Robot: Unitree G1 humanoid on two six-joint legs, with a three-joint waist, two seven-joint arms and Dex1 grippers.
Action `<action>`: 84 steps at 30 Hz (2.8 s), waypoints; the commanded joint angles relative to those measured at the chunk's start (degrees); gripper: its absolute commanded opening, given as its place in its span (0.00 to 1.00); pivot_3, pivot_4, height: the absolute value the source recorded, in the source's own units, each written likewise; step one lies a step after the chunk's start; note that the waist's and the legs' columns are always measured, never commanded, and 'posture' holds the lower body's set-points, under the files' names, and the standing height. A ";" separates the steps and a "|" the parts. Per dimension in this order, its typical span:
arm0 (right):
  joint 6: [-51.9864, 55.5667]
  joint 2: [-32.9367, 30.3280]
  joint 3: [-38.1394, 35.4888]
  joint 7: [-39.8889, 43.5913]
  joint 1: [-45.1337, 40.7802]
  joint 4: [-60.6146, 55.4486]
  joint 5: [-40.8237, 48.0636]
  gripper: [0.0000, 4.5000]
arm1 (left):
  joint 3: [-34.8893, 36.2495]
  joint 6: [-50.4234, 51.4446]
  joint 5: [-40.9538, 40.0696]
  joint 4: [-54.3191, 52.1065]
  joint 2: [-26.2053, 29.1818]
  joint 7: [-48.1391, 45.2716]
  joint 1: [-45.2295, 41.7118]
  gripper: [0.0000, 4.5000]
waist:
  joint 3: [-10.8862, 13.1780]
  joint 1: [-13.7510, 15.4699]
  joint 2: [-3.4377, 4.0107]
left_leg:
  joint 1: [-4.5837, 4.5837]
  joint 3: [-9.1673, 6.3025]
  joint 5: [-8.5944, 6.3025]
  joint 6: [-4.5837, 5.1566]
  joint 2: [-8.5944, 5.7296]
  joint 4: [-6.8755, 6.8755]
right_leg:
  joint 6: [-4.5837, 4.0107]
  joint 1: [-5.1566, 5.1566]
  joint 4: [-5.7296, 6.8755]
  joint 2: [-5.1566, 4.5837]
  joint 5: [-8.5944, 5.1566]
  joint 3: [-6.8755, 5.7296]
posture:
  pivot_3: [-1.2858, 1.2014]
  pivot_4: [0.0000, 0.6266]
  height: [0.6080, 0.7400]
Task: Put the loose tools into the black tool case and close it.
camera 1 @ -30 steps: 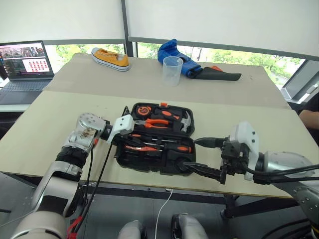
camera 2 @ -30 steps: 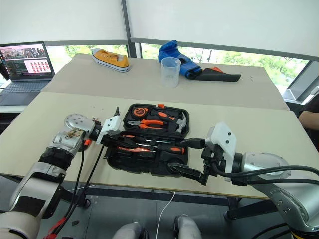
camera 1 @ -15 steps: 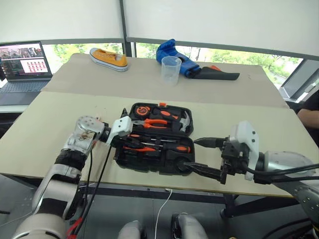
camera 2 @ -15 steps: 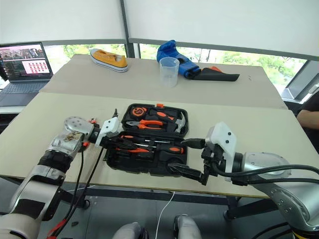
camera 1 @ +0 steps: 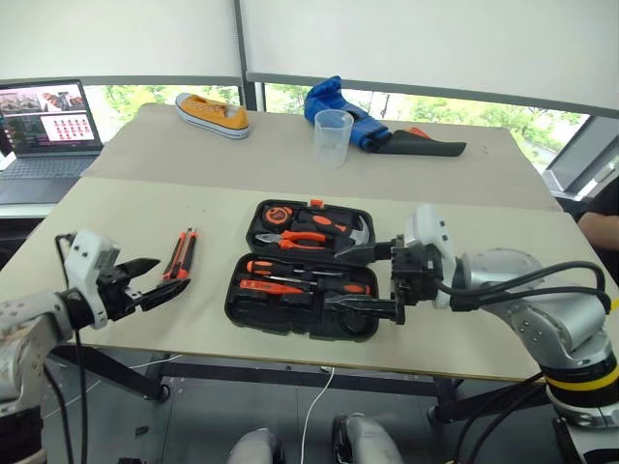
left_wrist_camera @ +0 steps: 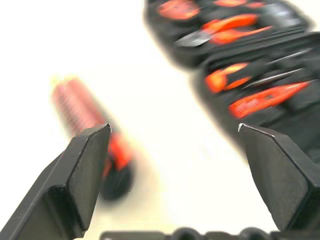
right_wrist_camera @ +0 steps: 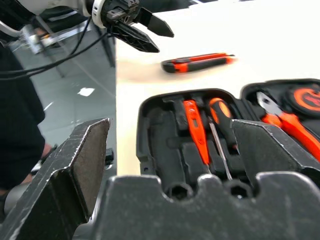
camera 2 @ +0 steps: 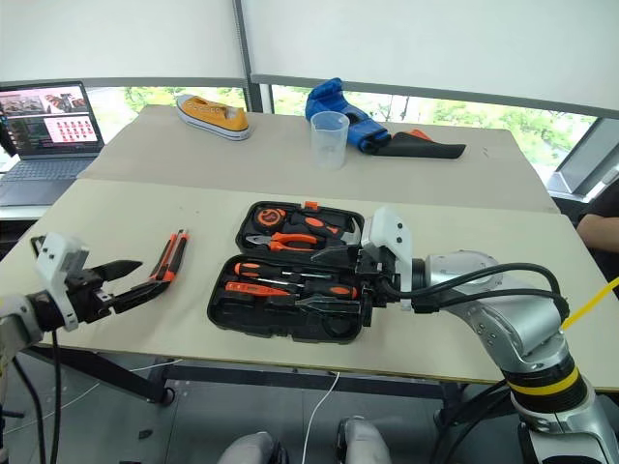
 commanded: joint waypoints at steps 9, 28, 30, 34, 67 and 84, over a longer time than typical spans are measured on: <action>-3.03 2.46 0.64 3.30 -1.78 0.67 -4.26 1.00 | -10.38 16.99 1.96 10.97 1.57 17.75 -21.54 0.99 | 0.00 0.00 -0.01 | 0.18 0.01 0.05 -0.10 -0.05 -0.09 | -0.02 0.18 0.05 0.05 0.01 -0.06 | 0.52 0.24 0.88; -0.66 4.02 -0.65 -2.59 2.40 -6.44 -5.51 1.00 | -23.59 12.96 6.44 32.48 0.13 17.50 -32.46 0.93 | -0.01 -1.26 0.01 | 0.97 0.15 0.25 -0.67 0.00 -0.85 | -0.28 0.50 0.10 0.19 -0.16 0.07 | 0.52 0.24 0.88; -0.57 3.73 -0.73 -2.73 2.43 -6.64 -5.66 1.00 | -24.40 12.82 6.49 33.43 -0.13 16.95 -32.95 0.83 | -0.01 -1.20 0.01 | 1.03 0.15 0.28 -0.71 0.00 -0.85 | -0.28 0.52 0.15 0.19 -0.17 0.09 | 0.52 0.24 0.88; -0.66 3.44 -0.87 -3.07 2.15 -6.50 -6.03 1.00 | -25.09 10.66 7.40 35.53 0.32 15.70 -33.75 0.49 | -0.01 -0.97 0.01 | 1.05 0.14 0.29 -0.73 0.01 -0.85 | -0.30 0.53 0.17 0.18 -0.17 0.10 | 0.52 0.24 0.88; 3.89 -3.79 -11.53 -10.56 19.38 -19.46 -1.39 1.00 | -63.14 -40.71 10.65 36.35 3.05 -42.53 -49.03 0.37 | 0.02 0.01 -0.08 | 0.61 0.15 0.16 -0.32 0.04 -0.69 | -0.25 0.36 -0.06 0.29 -0.30 0.08 | 0.52 0.24 0.88; 3.91 -3.99 -10.81 -11.24 20.02 -19.82 -1.06 1.00 | -60.27 -35.30 3.64 36.35 2.92 -42.53 -52.11 0.99 | 0.03 0.03 -0.09 | 0.60 0.09 0.06 -0.16 0.01 -0.65 | -0.04 0.40 -0.13 0.23 -0.34 0.09 | 0.52 0.24 0.88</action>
